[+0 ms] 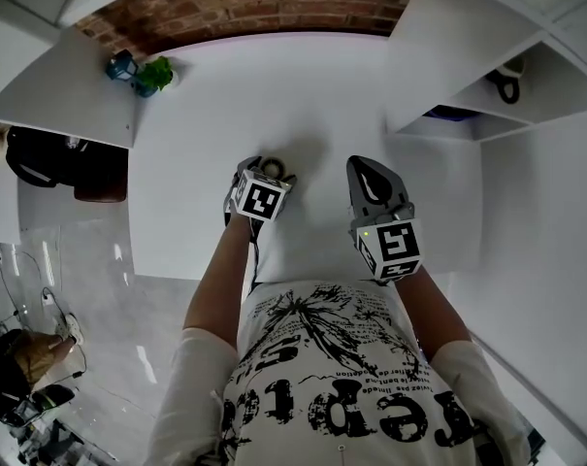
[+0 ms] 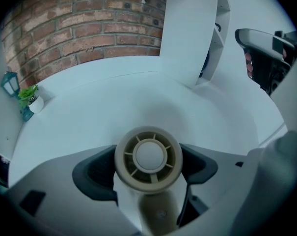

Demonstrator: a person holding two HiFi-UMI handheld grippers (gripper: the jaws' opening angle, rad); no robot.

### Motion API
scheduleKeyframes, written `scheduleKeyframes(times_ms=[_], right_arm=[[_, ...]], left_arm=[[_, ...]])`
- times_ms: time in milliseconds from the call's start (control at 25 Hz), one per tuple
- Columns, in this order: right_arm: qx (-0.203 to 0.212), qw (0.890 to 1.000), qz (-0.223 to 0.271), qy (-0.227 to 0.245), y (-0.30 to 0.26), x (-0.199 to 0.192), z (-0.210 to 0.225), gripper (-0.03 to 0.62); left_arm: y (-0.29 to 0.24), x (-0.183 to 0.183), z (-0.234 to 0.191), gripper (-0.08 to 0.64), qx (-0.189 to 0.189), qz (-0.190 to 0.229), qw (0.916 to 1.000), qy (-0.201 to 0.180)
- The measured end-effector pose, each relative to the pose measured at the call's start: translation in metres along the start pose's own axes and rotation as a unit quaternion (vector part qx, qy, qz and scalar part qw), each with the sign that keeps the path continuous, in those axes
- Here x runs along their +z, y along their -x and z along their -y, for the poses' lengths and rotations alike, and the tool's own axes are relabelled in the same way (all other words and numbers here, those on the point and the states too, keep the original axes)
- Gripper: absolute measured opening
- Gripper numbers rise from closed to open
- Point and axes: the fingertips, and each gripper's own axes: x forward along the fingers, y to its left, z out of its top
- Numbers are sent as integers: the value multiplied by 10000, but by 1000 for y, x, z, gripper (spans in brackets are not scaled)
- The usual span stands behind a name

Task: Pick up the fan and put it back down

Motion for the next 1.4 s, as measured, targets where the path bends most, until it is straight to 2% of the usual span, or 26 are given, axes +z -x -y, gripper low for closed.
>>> scheduleKeyframes(times_ms=[200,440,600,800,920,1080,1400], right_arm=[[-132,9999,35,16,7,9,-5,14],[-302,9995,83,100,15,19,-18,15],[-400,9989,182,135,23,32,-35,14],[-481,9978,382,235,33,57,-59,14],[-492,9971,494,313,39,74,-74,15],[-476,9954,695,451,46,95,-92,14],[-345,9910,1061,733,58,127,-118,15]], left_arm=[[5,-1,1,379,-51,-81,9996,-254],[31,9,2,379,-185,281,9989,-328],[68,23,0,379,-181,760,9960,-442],[125,42,-7,379,-135,1483,9872,-578],[169,54,-11,379,-95,1897,9795,-673],[223,68,-13,379,-33,2527,9645,-771],[321,85,-12,379,88,3692,9247,-925]])
